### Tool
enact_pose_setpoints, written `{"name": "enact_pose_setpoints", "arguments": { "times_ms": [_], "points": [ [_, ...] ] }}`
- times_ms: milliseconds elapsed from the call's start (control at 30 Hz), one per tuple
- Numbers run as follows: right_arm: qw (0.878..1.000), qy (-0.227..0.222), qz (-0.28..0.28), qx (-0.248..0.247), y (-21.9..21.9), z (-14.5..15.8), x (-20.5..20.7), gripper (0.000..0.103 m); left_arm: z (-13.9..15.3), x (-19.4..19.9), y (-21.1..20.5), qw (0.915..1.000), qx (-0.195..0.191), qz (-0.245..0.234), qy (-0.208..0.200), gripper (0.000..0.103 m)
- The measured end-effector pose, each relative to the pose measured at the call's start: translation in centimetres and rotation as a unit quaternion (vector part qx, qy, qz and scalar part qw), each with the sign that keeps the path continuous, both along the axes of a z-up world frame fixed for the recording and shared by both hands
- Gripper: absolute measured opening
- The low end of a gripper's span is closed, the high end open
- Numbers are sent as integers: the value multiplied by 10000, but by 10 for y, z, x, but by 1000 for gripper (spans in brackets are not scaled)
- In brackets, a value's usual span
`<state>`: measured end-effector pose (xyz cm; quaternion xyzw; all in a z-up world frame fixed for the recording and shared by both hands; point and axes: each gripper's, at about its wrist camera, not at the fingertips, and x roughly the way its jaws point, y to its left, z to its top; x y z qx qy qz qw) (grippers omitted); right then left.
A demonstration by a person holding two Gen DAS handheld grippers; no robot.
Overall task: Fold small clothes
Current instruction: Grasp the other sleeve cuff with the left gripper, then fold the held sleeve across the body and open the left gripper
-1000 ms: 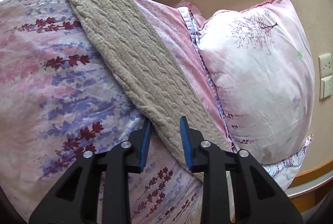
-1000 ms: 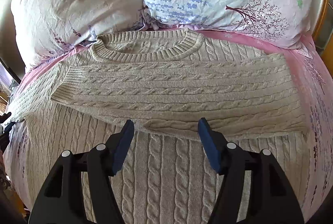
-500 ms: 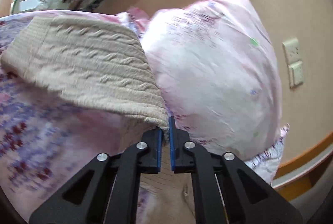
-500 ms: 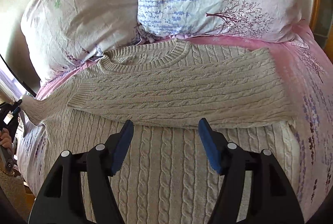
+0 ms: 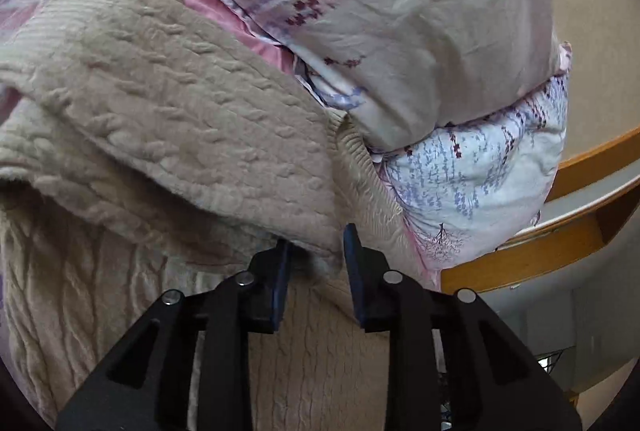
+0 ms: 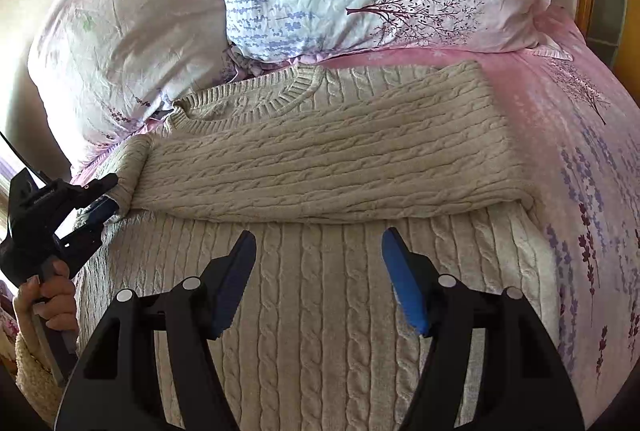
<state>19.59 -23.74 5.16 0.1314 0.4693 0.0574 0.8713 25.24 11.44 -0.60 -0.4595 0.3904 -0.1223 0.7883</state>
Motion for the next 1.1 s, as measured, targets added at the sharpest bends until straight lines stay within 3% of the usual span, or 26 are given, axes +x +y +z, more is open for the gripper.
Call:
{"name": "enact_pose_setpoints", "arguments": {
  "times_ms": [33, 100, 200, 233, 300, 333, 500, 633, 667, 700, 767, 833, 867, 933, 1000, 1100],
  "points": [
    [10000, -7, -16, 18, -2, 0, 1, 67, 2, -3, 8, 9999, -36, 112, -15, 32],
    [10000, -16, -38, 55, -3, -1, 1, 67, 10, -12, 28, 9985, 152, 530, 20, 48],
    [9999, -34, -6, 110, -2, -2, 2, 67, 13, -21, 62, 9937, 137, 1106, 72, 48],
    [9999, -34, 12, 117, -2, -2, 2, 67, 12, -23, 72, 9919, 59, 1266, 95, 46],
    [9999, -39, 29, 116, -3, -3, 2, 67, 14, -22, 79, 9895, 34, 1438, 124, 17],
    [9999, -48, 18, 114, -4, -3, 2, 67, 18, -19, 78, 9895, 54, 1440, 77, 11],
    [9994, -218, -188, 176, -23, 5, -2, 67, 56, -1, 24, 9949, 363, 637, -694, 7],
    [9981, -328, -460, 238, -43, 9, -5, 67, 77, 18, -67, 9871, 830, -669, -1195, 7],
    [9978, -334, -521, 251, -48, 9, -5, 67, 76, 21, -93, 9819, 1042, -1041, -1195, 8],
    [9975, -327, -576, 264, -52, 8, -4, 67, 72, 24, -120, 9733, 1308, -1478, -1170, 16],
    [9967, -275, -701, 314, -60, 5, -3, 67, 60, 25, -168, 9480, 1787, -2397, -1088, 30],
    [9960, -208, -789, 372, -66, 2, -1, 67, 50, 19, -197, 9275, 1985, -2984, -1060, 34],
    [9958, -187, -803, 409, -68, 0, 0, 67, 49, 14, -200, 9233, 1990, -3104, -1079, 36],
    [9955, -174, -760, 533, -70, 0, 3, 65, 51, 6, -187, 9239, 1932, -3096, -1150, 44],
    [9951, -171, -663, 707, -68, 1, 8, 52, 56, -3, -155, 9321, 1920, -2815, -1227, 48],
    [9928, -130, -460, 1103, -59, 1, 21, 44, 62, -19, -86, 9458, 2278, -1941, -1258, 53]
  ]
}}
